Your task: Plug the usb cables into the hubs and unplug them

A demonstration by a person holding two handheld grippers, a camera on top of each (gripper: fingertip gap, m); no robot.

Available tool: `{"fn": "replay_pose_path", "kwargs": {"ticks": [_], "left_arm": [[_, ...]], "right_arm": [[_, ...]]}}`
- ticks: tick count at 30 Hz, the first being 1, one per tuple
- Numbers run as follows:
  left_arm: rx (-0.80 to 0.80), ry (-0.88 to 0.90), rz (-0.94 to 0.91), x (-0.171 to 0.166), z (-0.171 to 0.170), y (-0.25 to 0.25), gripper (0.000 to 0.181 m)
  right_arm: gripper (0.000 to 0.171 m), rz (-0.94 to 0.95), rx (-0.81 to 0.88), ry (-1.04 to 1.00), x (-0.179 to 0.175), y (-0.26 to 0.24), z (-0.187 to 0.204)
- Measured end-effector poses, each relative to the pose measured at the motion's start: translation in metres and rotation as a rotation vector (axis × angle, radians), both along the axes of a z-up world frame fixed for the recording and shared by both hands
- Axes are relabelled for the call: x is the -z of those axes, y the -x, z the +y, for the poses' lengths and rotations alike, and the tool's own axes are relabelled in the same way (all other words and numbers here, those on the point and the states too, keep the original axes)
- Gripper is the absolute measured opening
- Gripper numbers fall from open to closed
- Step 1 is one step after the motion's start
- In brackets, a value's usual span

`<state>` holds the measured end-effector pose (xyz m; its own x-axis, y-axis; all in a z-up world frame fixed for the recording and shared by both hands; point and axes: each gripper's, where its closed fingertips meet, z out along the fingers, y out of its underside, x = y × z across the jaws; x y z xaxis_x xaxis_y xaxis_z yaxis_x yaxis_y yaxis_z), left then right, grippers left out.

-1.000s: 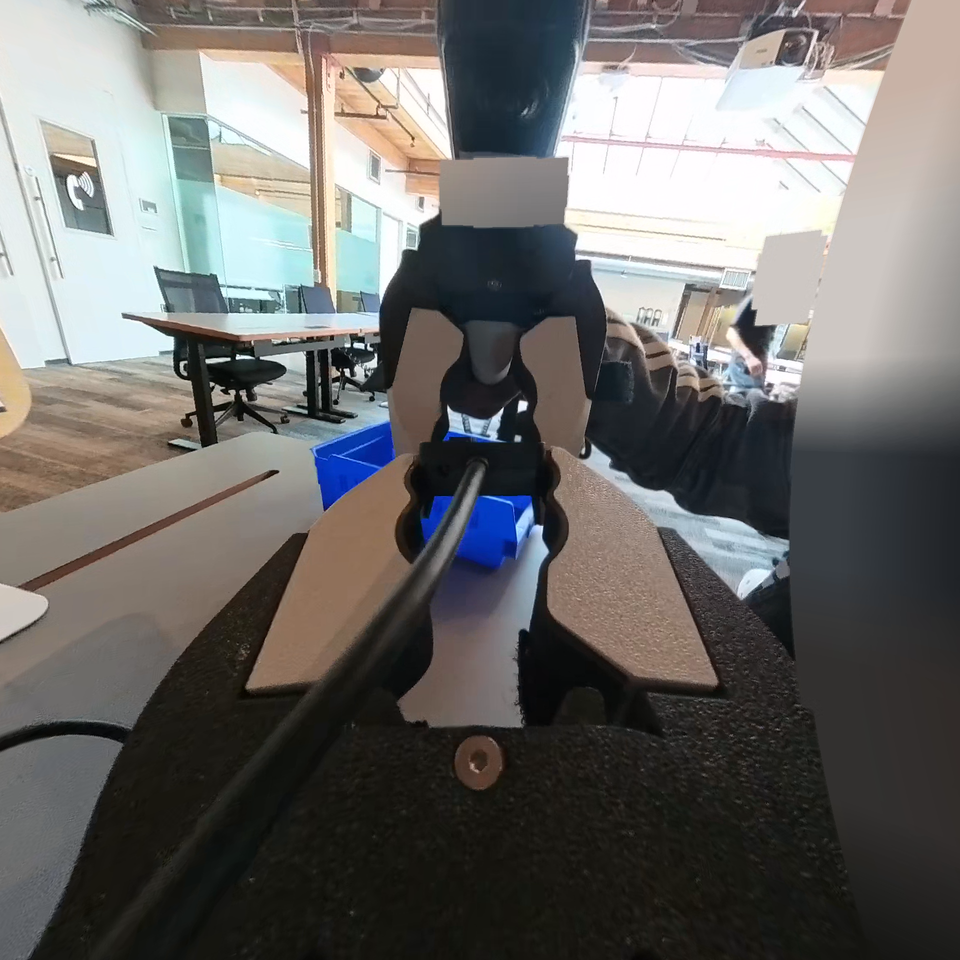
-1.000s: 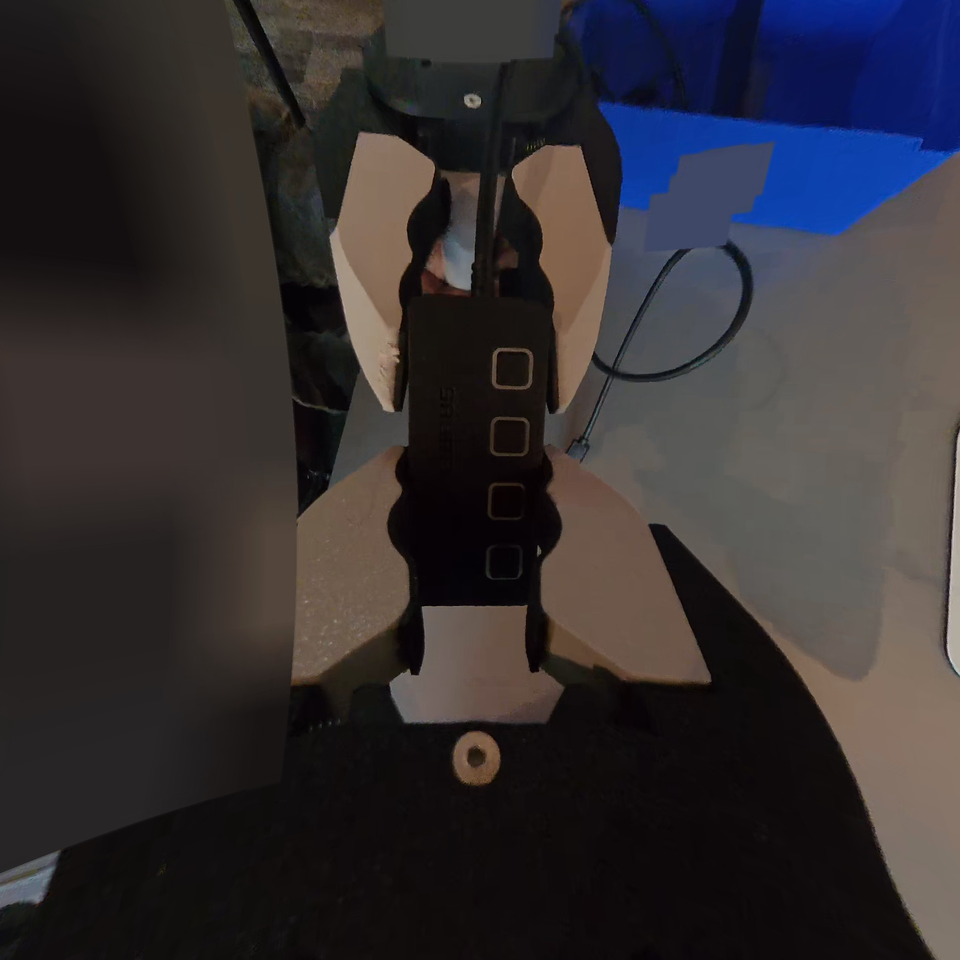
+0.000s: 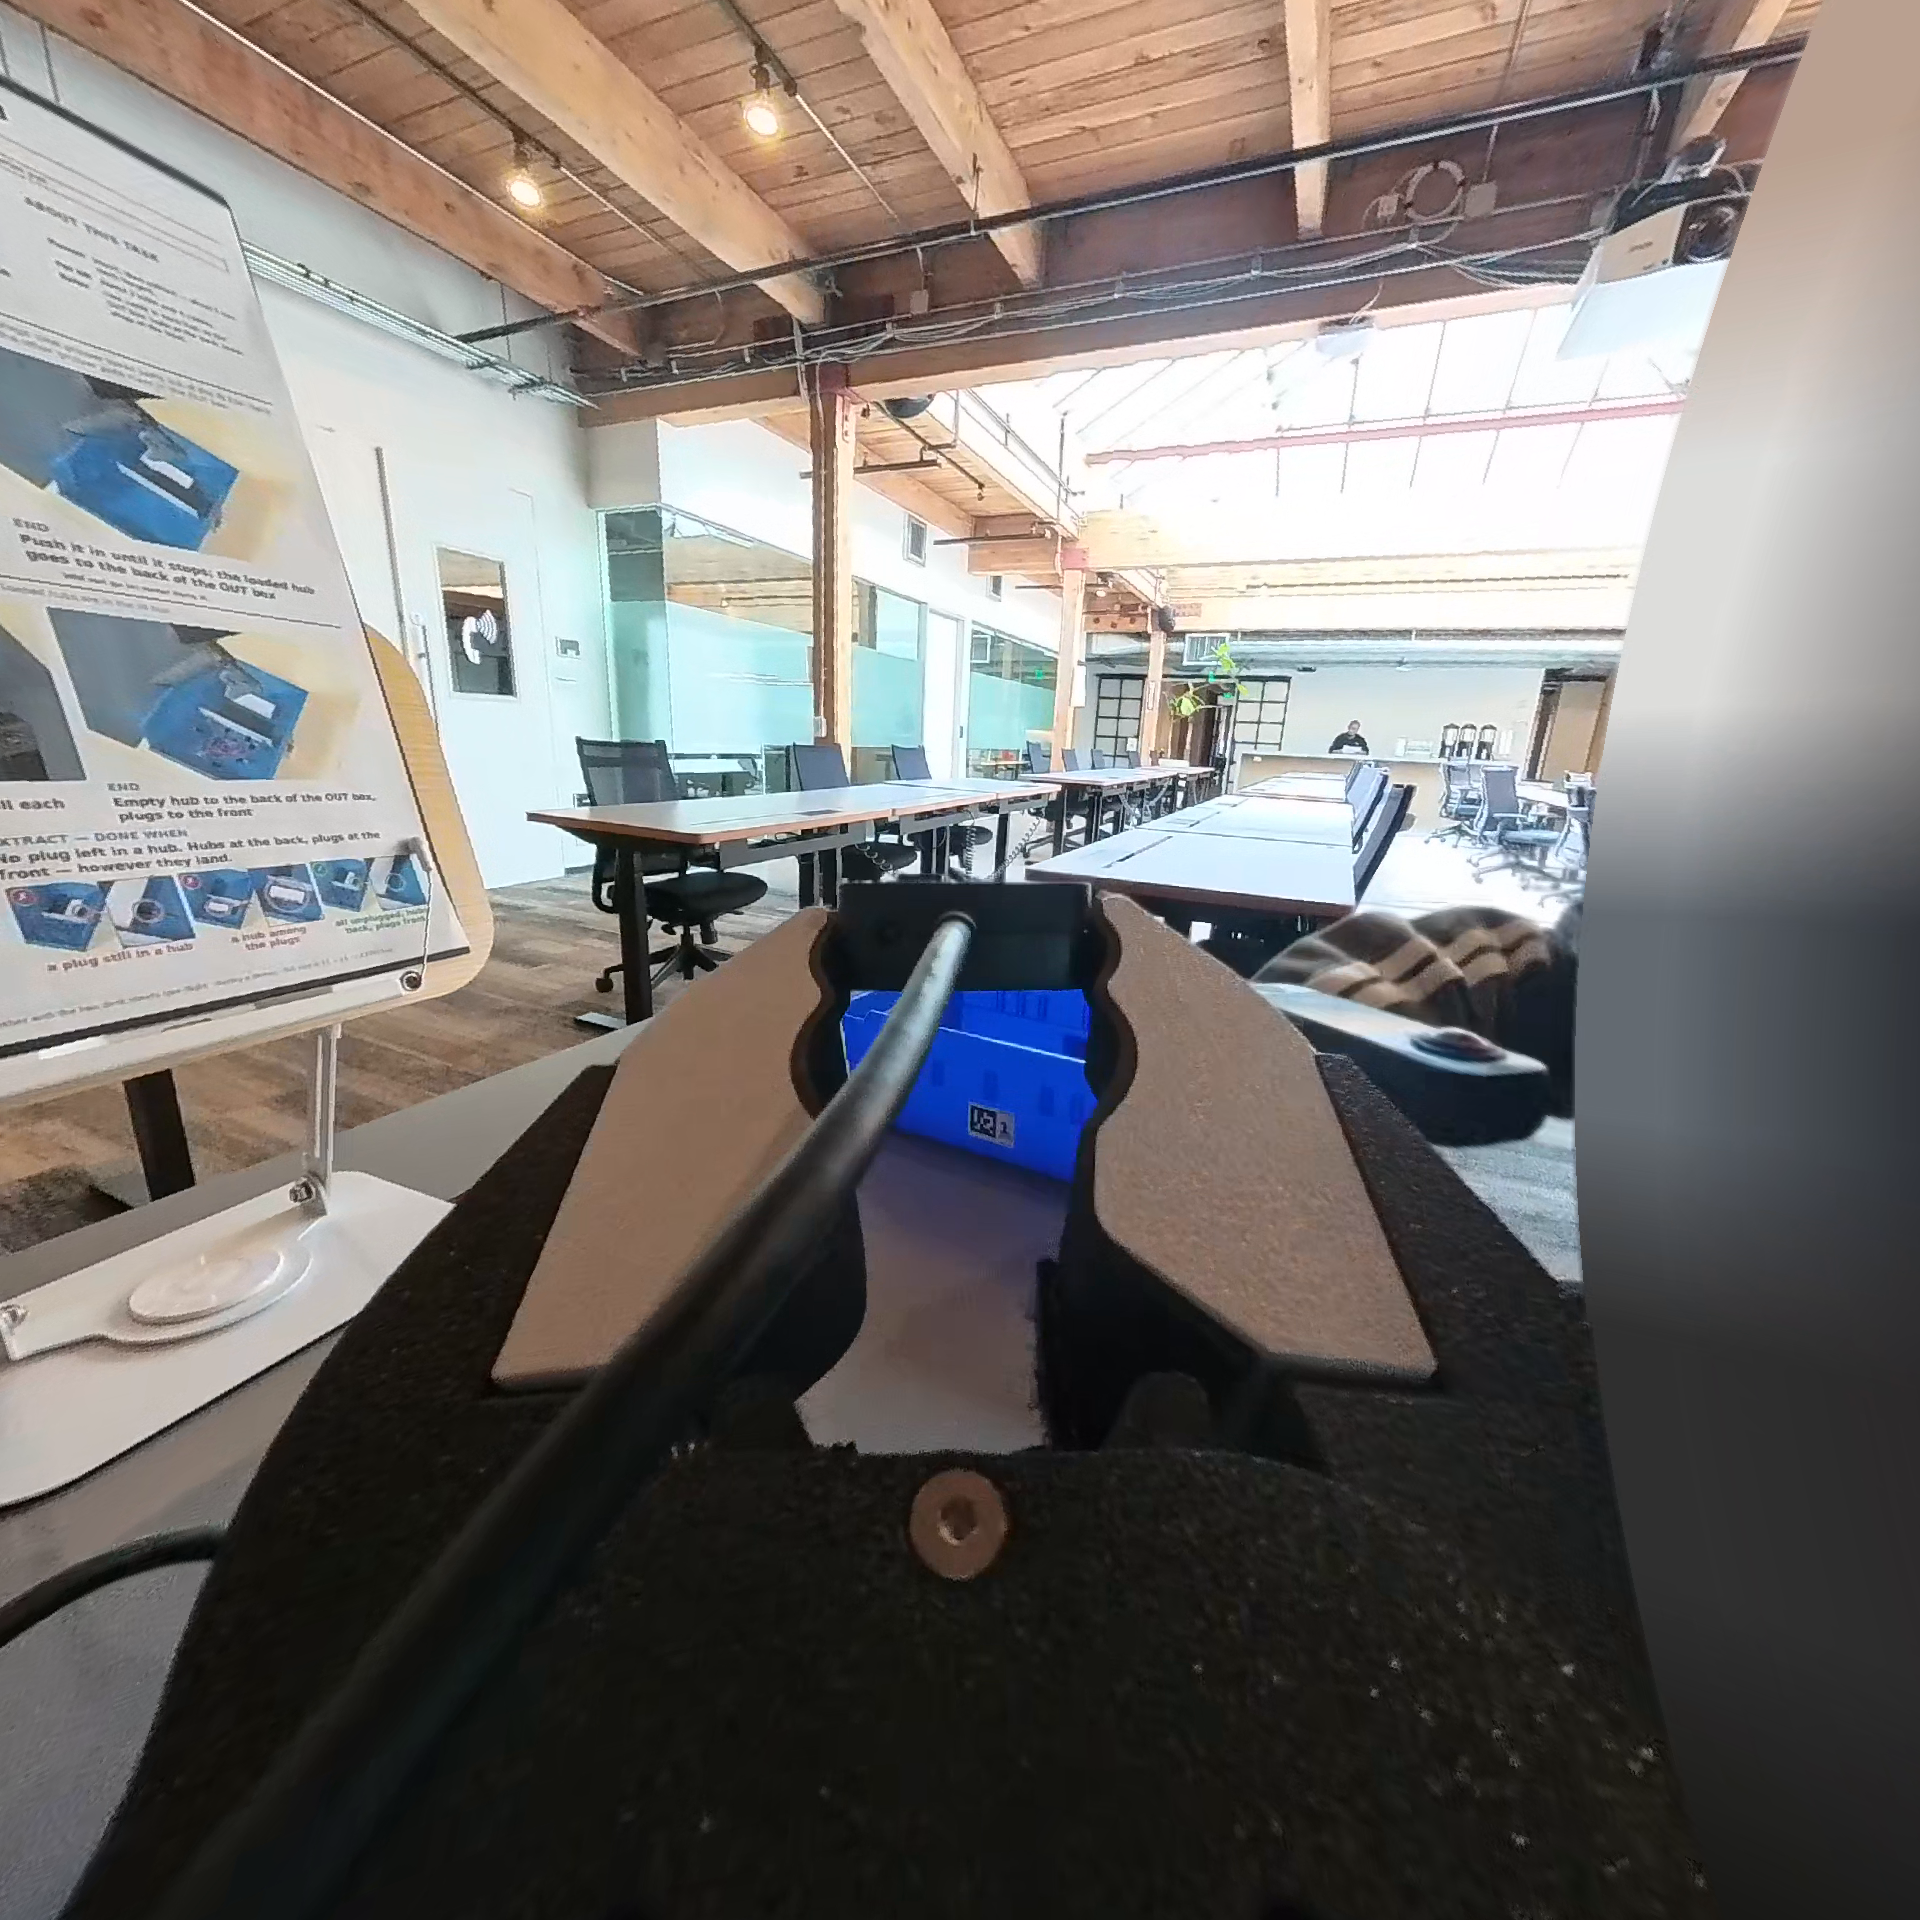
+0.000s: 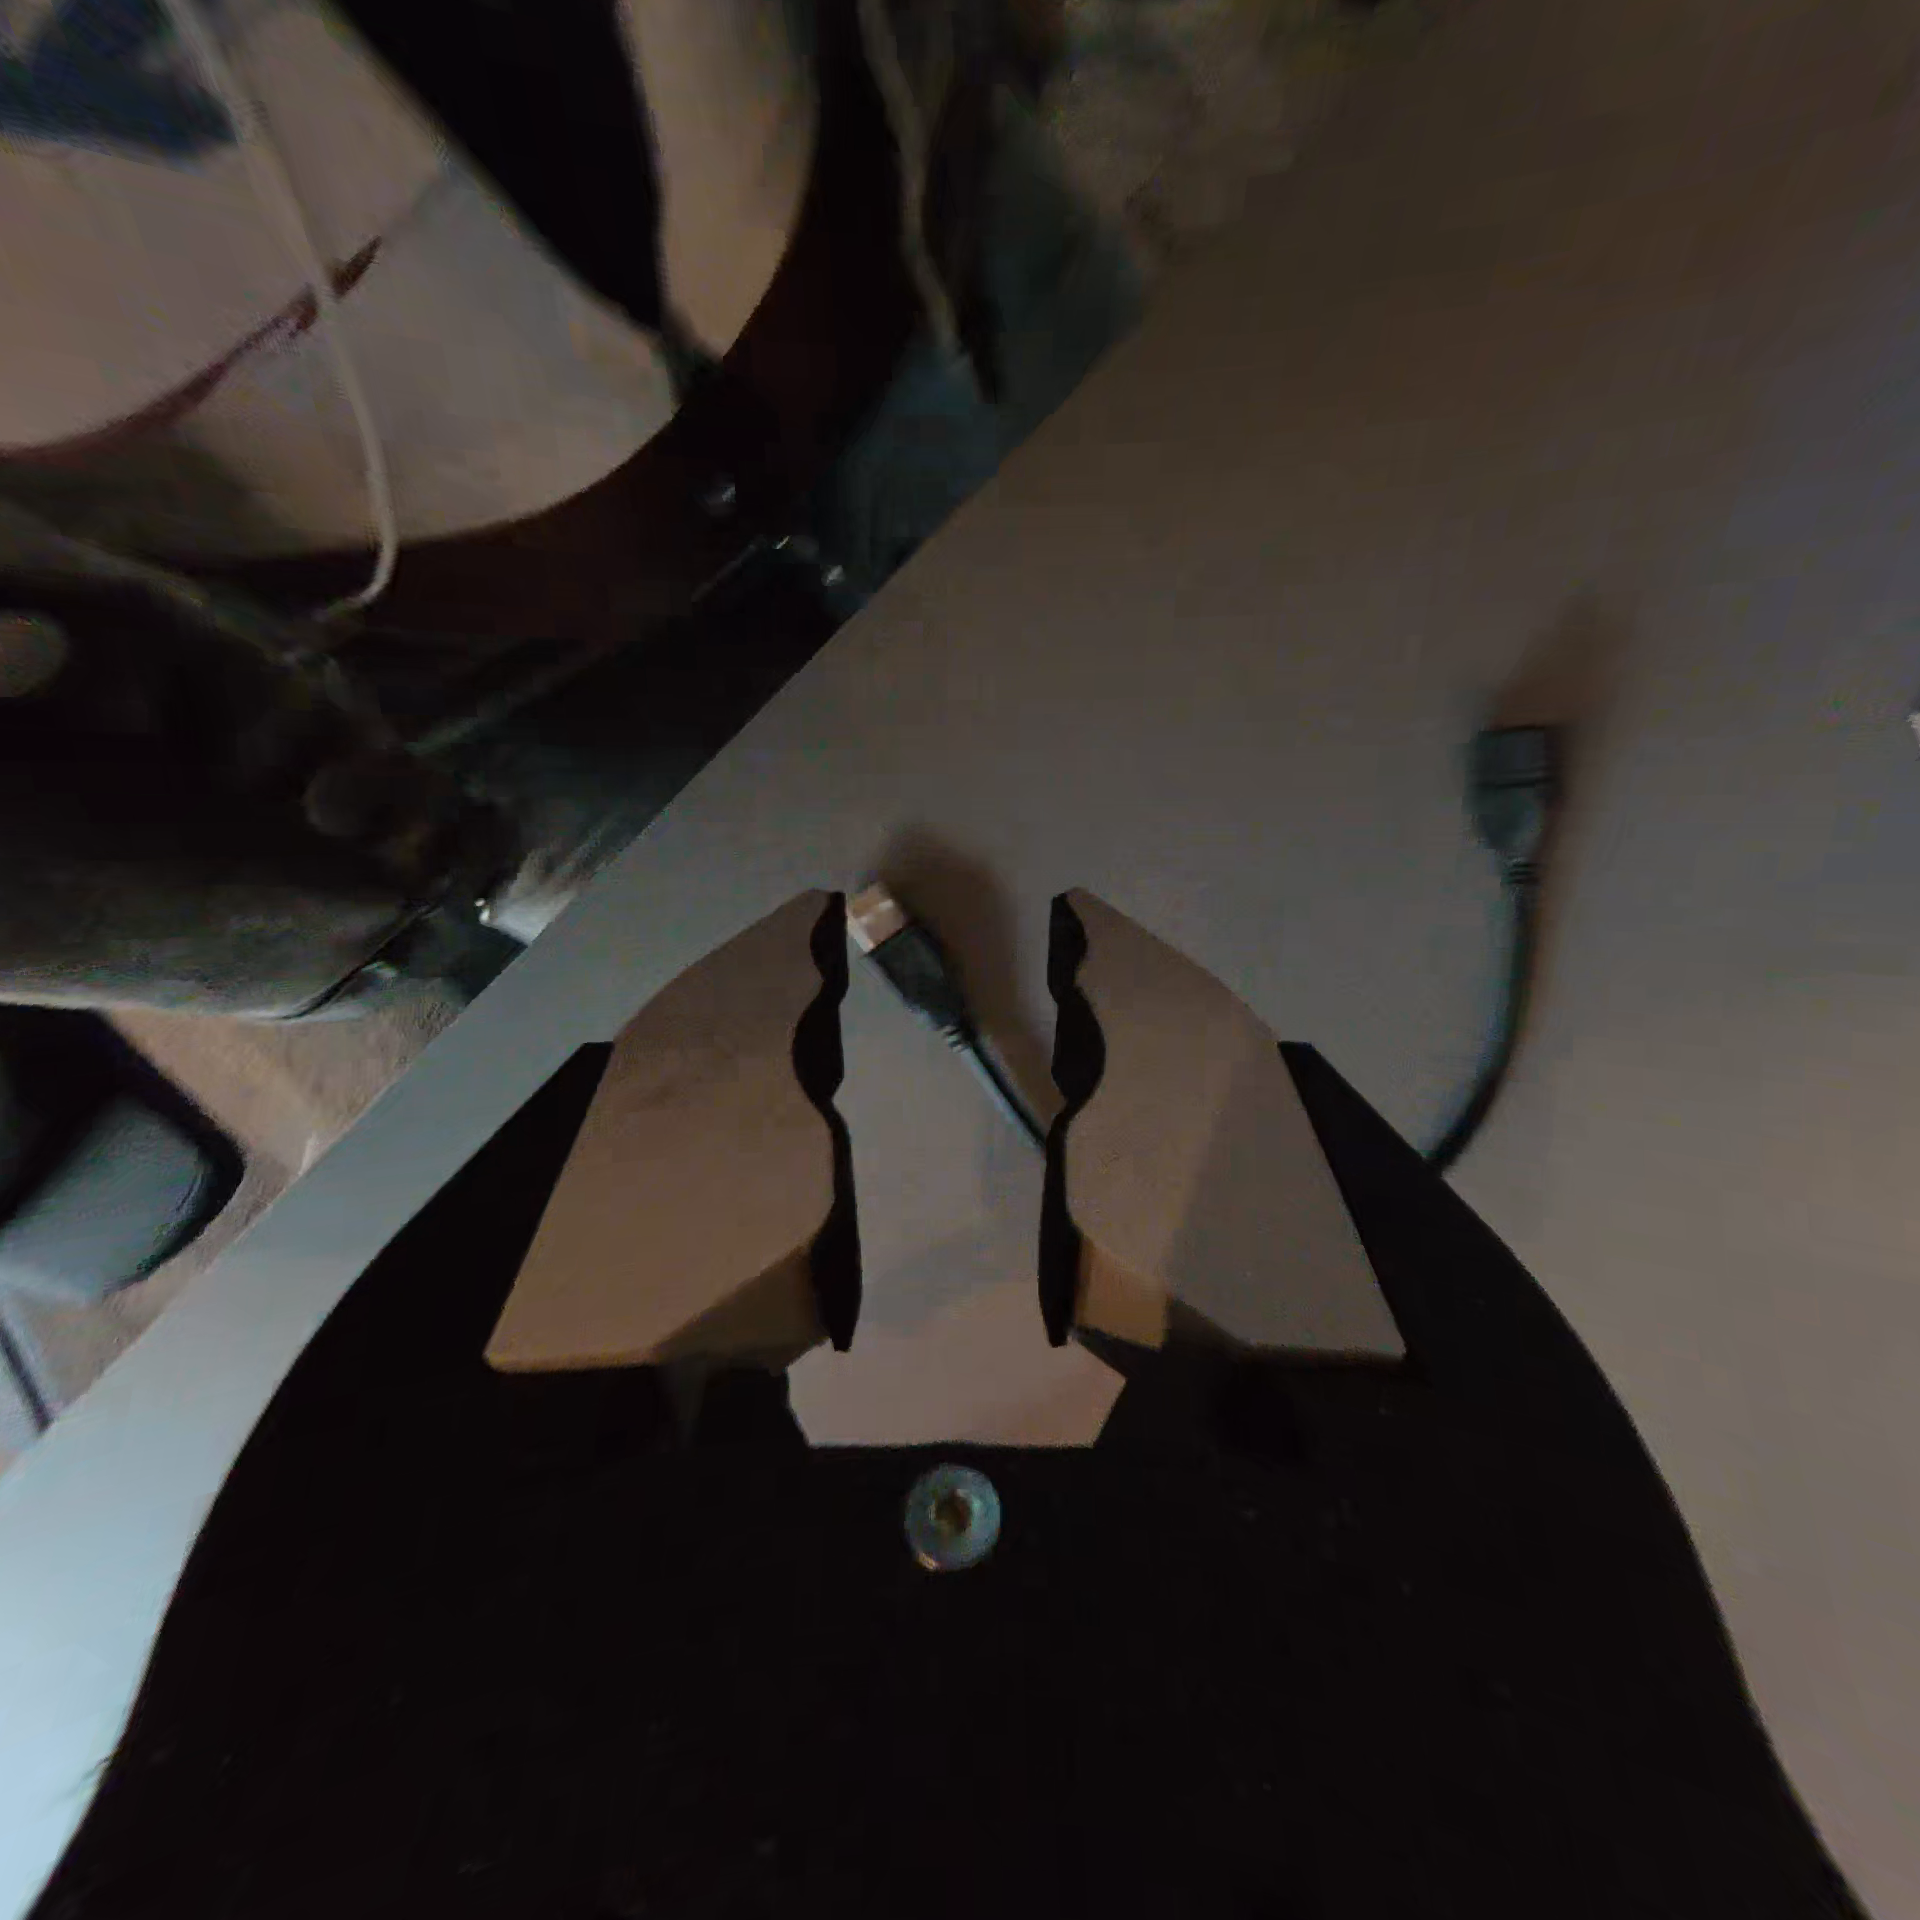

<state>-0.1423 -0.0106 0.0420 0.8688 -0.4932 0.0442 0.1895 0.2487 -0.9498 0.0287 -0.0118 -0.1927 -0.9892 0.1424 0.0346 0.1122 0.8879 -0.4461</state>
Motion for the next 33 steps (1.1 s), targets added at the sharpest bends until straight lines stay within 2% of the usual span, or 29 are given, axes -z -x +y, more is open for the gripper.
{"fn": "replay_pose_path", "kwargs": {"ticks": [5,11,14,15,17,21,23,28,33], "left_arm": [[-0.001,0.005,0.010,0.001,0.001,-0.002,0.043],[0.002,0.010,0.020,0.001,0.000,-0.004,0.044],[0.002,0.018,0.029,0.004,0.002,-0.005,0.043],[0.004,0.020,0.028,0.005,0.002,-0.005,0.043],[0.005,0.022,0.022,0.006,0.003,-0.004,0.043],[0.001,0.021,0.014,0.008,0.004,0.000,0.044],[0.001,0.015,0.012,0.010,0.004,0.001,0.043],[0.020,0.002,-0.013,0.011,0.006,0.002,0.043],[-0.004,-0.036,-0.074,0.006,0.008,0.006,0.043]], "right_arm": [[0.041,-0.028,-0.146,-0.144,0.023,-0.016,0.013],[0.040,-0.013,-0.308,-0.213,0.042,-0.014,0.015],[0.029,-0.014,-0.348,-0.242,0.050,-0.011,0.017],[0.019,-0.016,-0.347,-0.227,0.050,-0.011,0.016],[0.017,-0.028,-0.316,-0.187,0.050,-0.010,0.013],[0.015,-0.017,-0.134,-0.071,0.049,0.000,0.013],[0.015,-0.013,-0.002,0.043,0.036,0.010,0.012],[0.015,0.031,0.332,0.395,-0.045,0.047,0.027],[0.015,0.141,0.636,0.629,-0.132,0.084,0.058]]}}
